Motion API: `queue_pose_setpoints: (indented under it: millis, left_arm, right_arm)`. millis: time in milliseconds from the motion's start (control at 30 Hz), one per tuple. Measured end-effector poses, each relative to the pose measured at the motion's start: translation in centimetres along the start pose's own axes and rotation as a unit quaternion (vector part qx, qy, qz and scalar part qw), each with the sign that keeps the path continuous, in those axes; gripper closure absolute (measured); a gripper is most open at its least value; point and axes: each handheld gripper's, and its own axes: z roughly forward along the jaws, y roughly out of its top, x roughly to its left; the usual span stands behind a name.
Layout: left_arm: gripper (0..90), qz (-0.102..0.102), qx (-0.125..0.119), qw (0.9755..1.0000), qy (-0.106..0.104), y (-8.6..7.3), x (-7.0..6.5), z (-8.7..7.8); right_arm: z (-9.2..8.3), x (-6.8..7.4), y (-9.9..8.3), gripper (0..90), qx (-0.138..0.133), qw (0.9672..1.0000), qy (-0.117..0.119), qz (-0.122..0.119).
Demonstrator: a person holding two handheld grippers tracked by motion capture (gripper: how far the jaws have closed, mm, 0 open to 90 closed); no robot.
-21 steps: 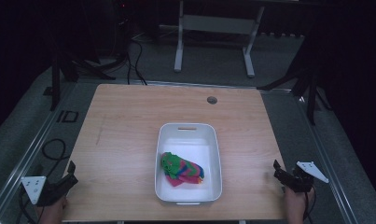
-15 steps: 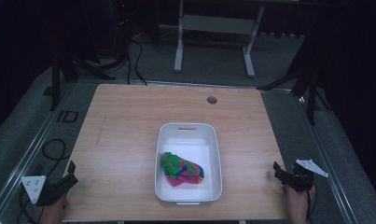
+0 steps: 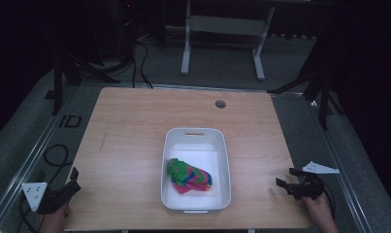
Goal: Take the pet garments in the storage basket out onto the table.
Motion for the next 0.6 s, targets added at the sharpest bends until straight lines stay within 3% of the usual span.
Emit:
queue_pose_setpoints:
  millis: [100, 200, 333, 400, 467, 600]
  left_arm:
    - [1.4, -0.001, 0.0, 1.0, -0.001, 0.0, 0.0, 0.0]
    - [1.4, -0.001, -0.001, 1.0, -0.002, 0.0, 0.0, 0.0]
    - [1.3, 0.001, 0.0, 1.0, -0.003, 0.0, 0.0, 0.0]
    - [1.3, 0.003, 0.002, 1.0, -0.004, 0.0, 0.0, 0.0]
    - [1.4, 0.004, 0.002, 1.0, -0.004, 0.0, 0.0, 0.0]
    - [1.4, 0.001, 0.0, 1.0, -0.005, 0.0, 0.0, 0.0]
  right_arm:
    - [0.4, 0.5, 0.4, 13.3, 0.017, 0.9972, 0.043, -0.059]
    - [1.1, 1.1, 0.7, 13.3, 0.046, 0.991, 0.072, -0.103]
    - [1.8, 2.3, 1.5, 14.4, 0.073, 0.9829, 0.108, -0.13]
    - [2.0, 3.0, 1.9, 14.6, 0.079, 0.9775, 0.12, -0.155]
    - [2.2, 3.7, 2.4, 14.7, 0.083, 0.9747, 0.126, -0.165]
    - [2.4, 4.9, 3.6, 14.8, 0.097, 0.9701, 0.151, -0.164]
